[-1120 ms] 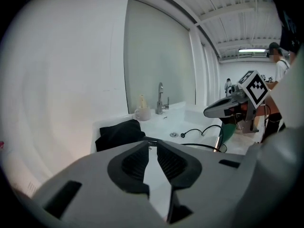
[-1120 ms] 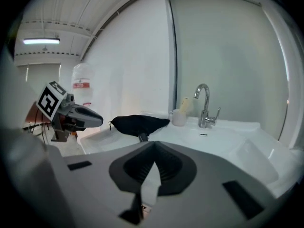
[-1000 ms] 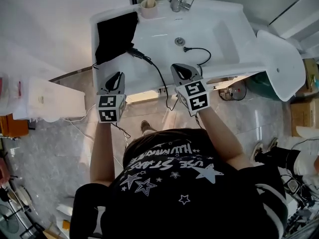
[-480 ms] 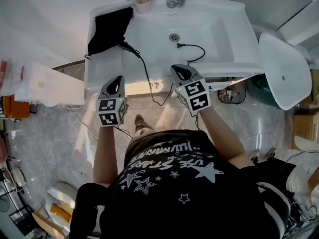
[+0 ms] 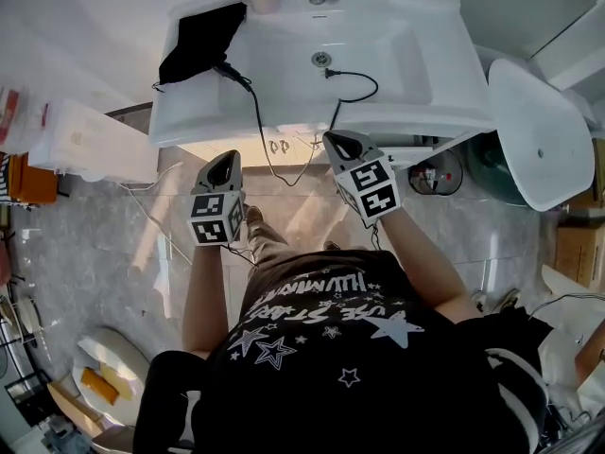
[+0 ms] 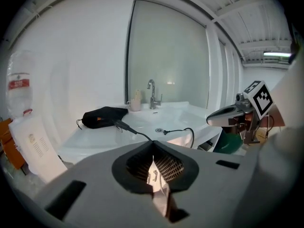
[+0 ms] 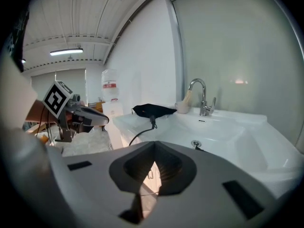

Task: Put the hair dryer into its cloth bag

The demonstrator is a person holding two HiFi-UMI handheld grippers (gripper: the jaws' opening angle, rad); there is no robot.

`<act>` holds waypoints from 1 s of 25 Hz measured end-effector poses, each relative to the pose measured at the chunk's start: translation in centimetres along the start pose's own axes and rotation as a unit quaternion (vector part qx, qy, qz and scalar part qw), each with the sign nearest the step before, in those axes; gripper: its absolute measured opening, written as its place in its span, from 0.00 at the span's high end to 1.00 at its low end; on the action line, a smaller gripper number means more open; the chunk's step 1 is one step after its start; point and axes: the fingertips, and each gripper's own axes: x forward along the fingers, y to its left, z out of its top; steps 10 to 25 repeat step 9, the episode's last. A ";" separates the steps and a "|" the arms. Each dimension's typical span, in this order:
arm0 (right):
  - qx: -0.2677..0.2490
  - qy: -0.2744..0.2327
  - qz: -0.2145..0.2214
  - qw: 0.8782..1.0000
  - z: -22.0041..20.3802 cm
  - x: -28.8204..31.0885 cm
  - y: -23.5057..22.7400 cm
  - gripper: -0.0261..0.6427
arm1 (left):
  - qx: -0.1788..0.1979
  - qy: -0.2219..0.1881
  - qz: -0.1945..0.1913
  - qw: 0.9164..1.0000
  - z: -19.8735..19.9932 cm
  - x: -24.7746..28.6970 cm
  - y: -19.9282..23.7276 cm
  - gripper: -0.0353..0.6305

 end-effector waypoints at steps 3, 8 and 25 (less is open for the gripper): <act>-0.001 0.009 0.018 1.000 -1.9 -1.6 0.8 0.95 | 0.002 0.008 -0.002 1.000 -1.5 -1.1 -2.3 0.93; -0.009 0.020 0.036 0.999 -4.6 -3.3 2.0 0.95 | 0.013 0.014 0.001 1.000 -3.1 -1.9 -4.3 0.93; -0.011 0.020 0.039 0.999 -4.9 -3.5 2.3 0.95 | 0.010 0.011 0.003 1.000 -3.3 -2.1 -4.4 0.93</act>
